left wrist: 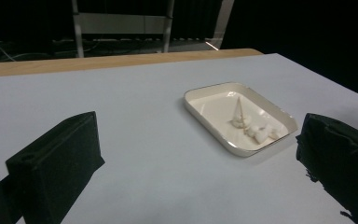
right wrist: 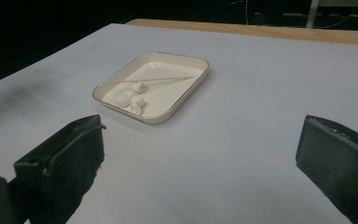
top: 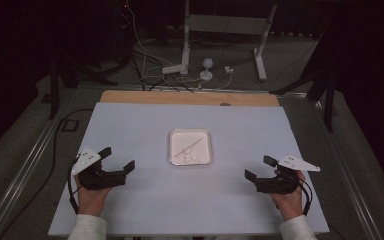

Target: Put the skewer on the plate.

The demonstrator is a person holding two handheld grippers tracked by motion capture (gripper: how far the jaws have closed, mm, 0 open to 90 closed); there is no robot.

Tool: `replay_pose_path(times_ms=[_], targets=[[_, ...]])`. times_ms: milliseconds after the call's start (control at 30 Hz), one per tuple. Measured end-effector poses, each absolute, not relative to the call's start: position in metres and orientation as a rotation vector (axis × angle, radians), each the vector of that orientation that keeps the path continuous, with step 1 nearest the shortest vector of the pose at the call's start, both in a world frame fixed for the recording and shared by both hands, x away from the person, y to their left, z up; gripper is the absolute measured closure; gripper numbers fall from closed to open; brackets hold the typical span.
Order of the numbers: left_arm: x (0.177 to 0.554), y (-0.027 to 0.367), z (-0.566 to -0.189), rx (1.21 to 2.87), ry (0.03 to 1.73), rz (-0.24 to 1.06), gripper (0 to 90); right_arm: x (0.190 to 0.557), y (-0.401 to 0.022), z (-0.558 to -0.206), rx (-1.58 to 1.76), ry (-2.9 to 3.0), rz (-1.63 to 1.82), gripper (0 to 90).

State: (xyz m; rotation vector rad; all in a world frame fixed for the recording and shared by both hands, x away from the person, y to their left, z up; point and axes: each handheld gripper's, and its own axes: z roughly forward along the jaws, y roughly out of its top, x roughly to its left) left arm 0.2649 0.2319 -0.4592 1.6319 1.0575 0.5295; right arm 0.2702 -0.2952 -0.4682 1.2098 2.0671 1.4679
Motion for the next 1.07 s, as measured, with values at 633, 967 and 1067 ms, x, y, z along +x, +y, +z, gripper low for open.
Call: replay_pose_path(times_ms=[633,967,1067], targets=[[0.259,0.243,-0.462,1.606,1.061,0.577,0.8,0.264,-0.311,-0.472,1.211,2.004,1.472,1.1],[0.260,0.245,-0.466,1.615,1.088,0.572,0.7,0.266,-0.313,-0.477,1.230,2.012,1.425,1.1],[0.261,0.245,-0.467,1.616,1.096,0.566,0.7,0.266,-0.314,-0.476,1.228,2.009,1.425,1.1]])
